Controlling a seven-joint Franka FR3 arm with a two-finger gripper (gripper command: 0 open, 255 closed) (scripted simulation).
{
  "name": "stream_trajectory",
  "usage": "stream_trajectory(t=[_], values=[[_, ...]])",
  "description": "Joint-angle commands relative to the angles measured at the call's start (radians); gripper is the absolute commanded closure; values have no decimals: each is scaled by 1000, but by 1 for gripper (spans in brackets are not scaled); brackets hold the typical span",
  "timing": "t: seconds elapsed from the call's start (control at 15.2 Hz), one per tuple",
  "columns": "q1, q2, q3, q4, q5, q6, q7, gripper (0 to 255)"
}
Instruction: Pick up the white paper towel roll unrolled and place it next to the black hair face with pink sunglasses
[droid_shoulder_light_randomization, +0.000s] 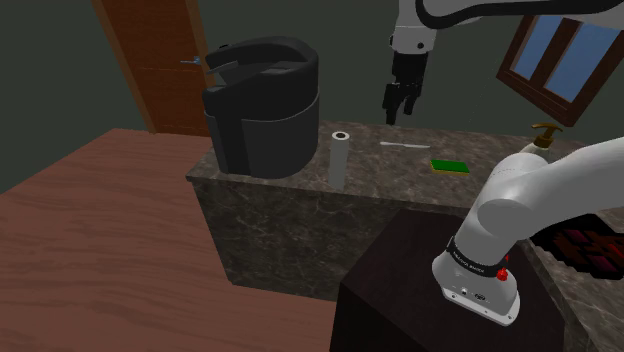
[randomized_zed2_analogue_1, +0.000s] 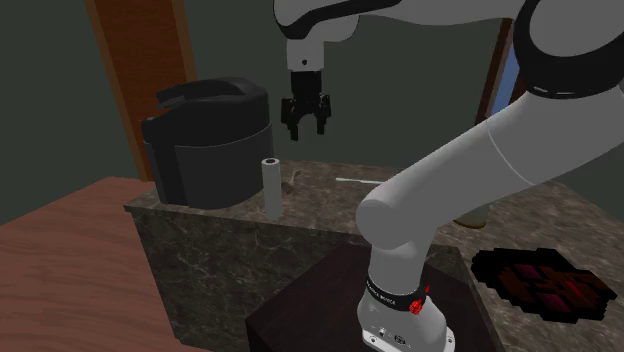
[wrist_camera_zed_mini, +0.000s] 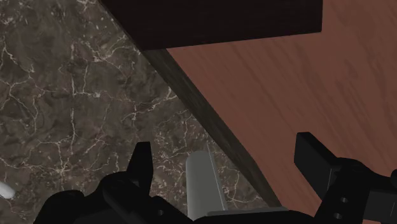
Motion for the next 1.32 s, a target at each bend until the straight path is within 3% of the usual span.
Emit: stream_trajectory(t=[0.0,0.86,1.25], values=[[0,0,0,0,0,0,0,0],[35,413,-32,55,2,445,-78,0],[40,493,-36,44,8,547,-91,0]])
